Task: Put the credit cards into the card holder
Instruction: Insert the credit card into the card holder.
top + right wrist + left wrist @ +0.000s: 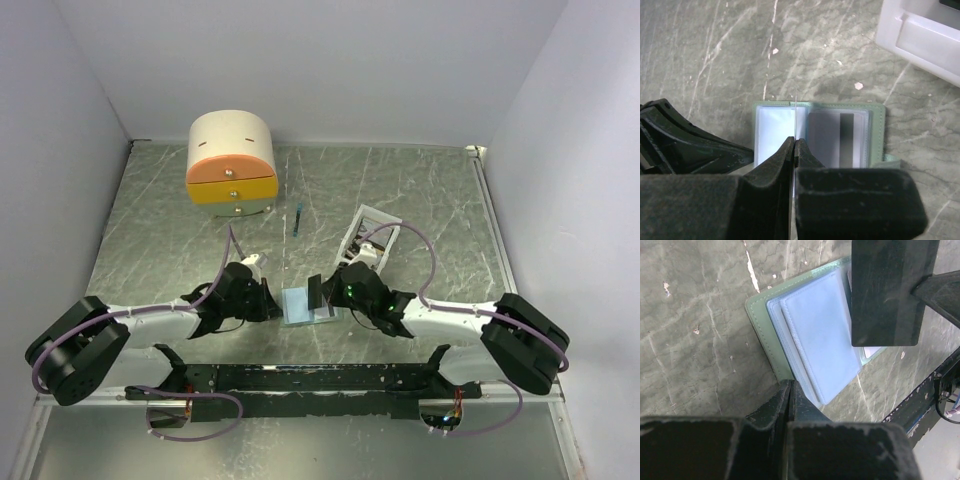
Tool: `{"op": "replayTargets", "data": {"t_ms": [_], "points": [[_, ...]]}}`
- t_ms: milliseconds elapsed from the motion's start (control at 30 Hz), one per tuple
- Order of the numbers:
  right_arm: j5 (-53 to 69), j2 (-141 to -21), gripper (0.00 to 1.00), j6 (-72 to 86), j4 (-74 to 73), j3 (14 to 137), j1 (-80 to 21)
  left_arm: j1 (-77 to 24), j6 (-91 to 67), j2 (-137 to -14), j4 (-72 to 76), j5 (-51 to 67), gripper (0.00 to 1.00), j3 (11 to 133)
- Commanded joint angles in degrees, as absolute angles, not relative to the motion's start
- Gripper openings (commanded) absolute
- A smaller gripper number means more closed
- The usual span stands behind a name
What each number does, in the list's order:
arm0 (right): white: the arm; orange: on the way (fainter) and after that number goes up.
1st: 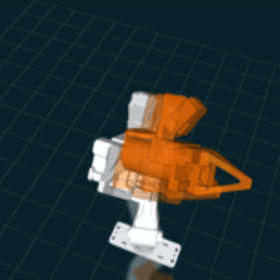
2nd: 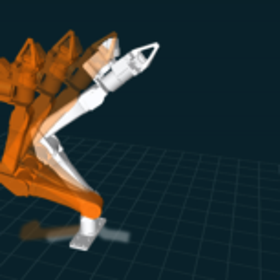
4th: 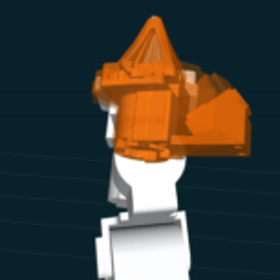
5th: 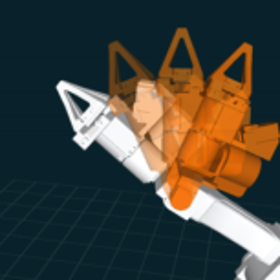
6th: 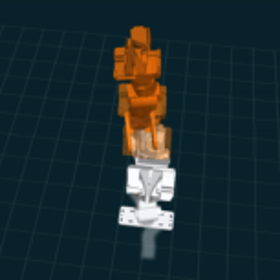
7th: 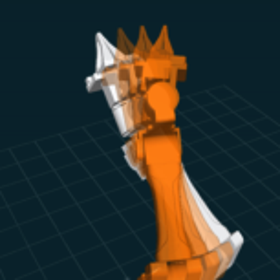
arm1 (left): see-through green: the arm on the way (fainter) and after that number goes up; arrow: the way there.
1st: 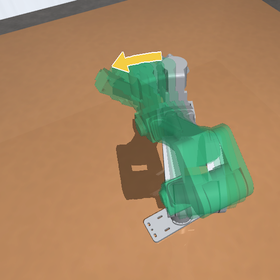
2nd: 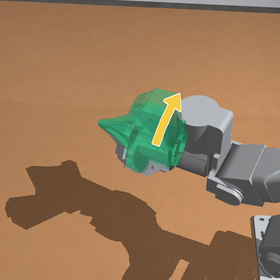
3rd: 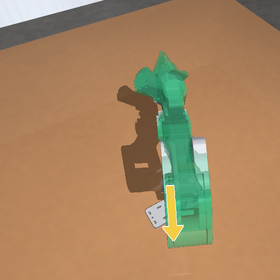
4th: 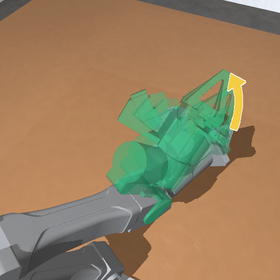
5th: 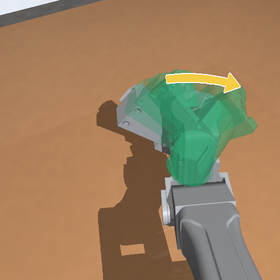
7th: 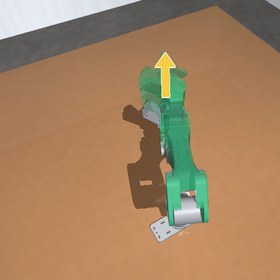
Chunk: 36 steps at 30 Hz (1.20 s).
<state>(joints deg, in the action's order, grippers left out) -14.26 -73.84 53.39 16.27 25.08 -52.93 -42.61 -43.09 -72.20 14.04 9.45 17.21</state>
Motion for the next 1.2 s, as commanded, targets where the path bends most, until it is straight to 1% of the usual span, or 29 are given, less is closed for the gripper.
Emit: {"op": "replayTargets", "data": {"t_ms": [0, 167, 500, 833, 1167], "points": [[-16.16, -72.79, 0.00, 53.69, 17.85, 22.64, -52.47, -42.98, -42.19, -72.69, 10.72, 6.63, 0.09, 17.21], [-15.80, -72.15, 0.00, 54.04, 18.44, 21.08, -52.32, -42.98, -42.32, -73.06, 11.46, 7.10, 0.09, 16.86], [-14.34, -75.50, 0.00, 51.97, 21.18, 19.87, -52.29, -42.98, -42.41, -72.42, 11.50, 7.09, 0.09, 16.37], [-17.16, -75.01, 0.00, 49.59, 21.04, 19.85, -52.14, -42.99, -41.84, -71.95, 10.49, 6.21, 0.10, 16.35], [-17.48, -76.19, 0.00, 47.99, 23.52, 19.86, -52.14, -43.01, -42.18, -72.99, 11.24, 6.64, 0.10, 16.17]]}}
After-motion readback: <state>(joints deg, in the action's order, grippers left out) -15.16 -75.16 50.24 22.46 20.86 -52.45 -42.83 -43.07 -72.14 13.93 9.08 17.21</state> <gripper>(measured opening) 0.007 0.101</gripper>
